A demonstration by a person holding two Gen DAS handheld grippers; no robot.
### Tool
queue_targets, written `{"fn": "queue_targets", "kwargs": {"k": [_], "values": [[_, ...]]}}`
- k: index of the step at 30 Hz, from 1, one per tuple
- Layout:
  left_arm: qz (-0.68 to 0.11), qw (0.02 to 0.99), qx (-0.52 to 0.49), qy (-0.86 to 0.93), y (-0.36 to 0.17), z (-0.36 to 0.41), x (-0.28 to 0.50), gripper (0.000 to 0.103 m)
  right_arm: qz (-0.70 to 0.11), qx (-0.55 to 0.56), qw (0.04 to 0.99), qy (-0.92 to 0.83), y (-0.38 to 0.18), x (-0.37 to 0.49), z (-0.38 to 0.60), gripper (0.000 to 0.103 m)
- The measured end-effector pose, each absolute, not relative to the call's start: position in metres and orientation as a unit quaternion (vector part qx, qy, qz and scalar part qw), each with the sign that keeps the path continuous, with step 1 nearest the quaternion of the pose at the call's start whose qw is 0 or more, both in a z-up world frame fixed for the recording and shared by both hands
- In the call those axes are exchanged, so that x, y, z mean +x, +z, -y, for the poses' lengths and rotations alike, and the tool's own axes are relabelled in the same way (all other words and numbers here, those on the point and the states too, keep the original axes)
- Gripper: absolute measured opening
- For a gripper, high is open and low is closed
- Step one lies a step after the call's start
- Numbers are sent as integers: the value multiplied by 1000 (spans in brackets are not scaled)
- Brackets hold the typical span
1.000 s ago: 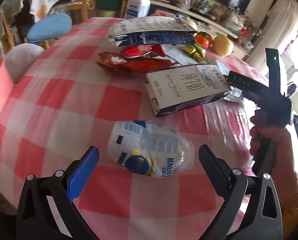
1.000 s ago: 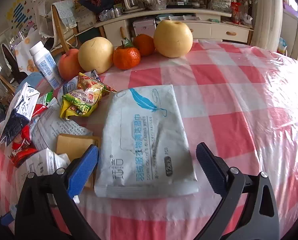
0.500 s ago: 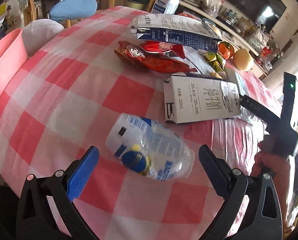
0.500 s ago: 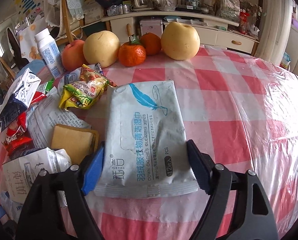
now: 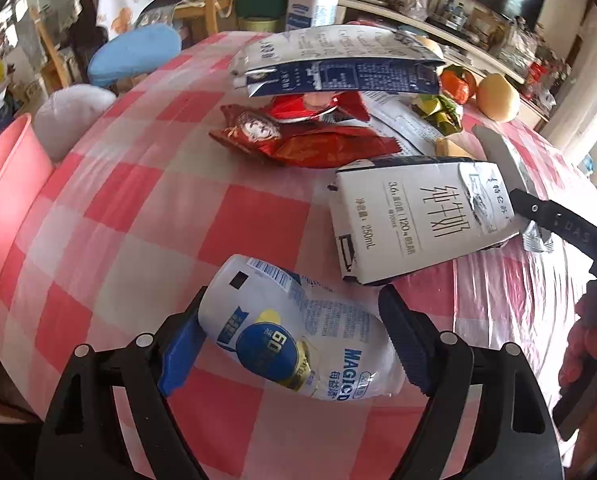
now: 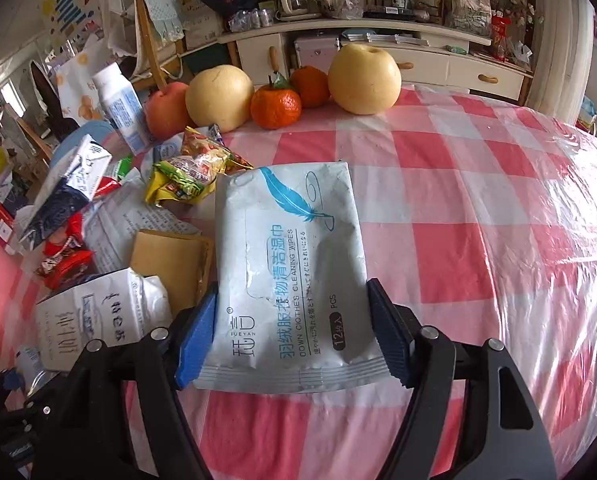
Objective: Collect trash
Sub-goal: 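Grasp the white wet-wipes packet with the right tool while the left tool grasps the white yogurt bottle, then lift the wipes packet with the right tool while the left tool lifts the yogurt bottle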
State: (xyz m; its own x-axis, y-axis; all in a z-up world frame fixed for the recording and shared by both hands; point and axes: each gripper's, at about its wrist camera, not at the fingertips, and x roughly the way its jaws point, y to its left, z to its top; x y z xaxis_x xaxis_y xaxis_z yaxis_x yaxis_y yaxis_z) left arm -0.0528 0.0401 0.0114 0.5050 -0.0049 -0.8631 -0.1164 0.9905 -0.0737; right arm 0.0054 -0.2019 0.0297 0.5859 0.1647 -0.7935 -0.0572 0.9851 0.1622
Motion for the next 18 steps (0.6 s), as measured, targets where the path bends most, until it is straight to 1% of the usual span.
{"fn": "queue_targets", "kwargs": {"k": [2,3,4,11,18], "values": [[-489,871,-44,26,15,-38,-52,77,-448,65,889,69,33,0,205,71],[-485,873,-40,23,17,-39,-51,70,-447,67,889,72,35,-2,206,71],[-482,875,-37,21,18,-40,-50,50,-446,71,889,75,36,-4,207,71],[-488,869,-78,-14,16,-49,-45,49,-443,93,886,96,42,-11,211,71],[-488,867,-92,-39,19,-47,-48,44,-434,99,887,127,49,-16,200,71]]}}
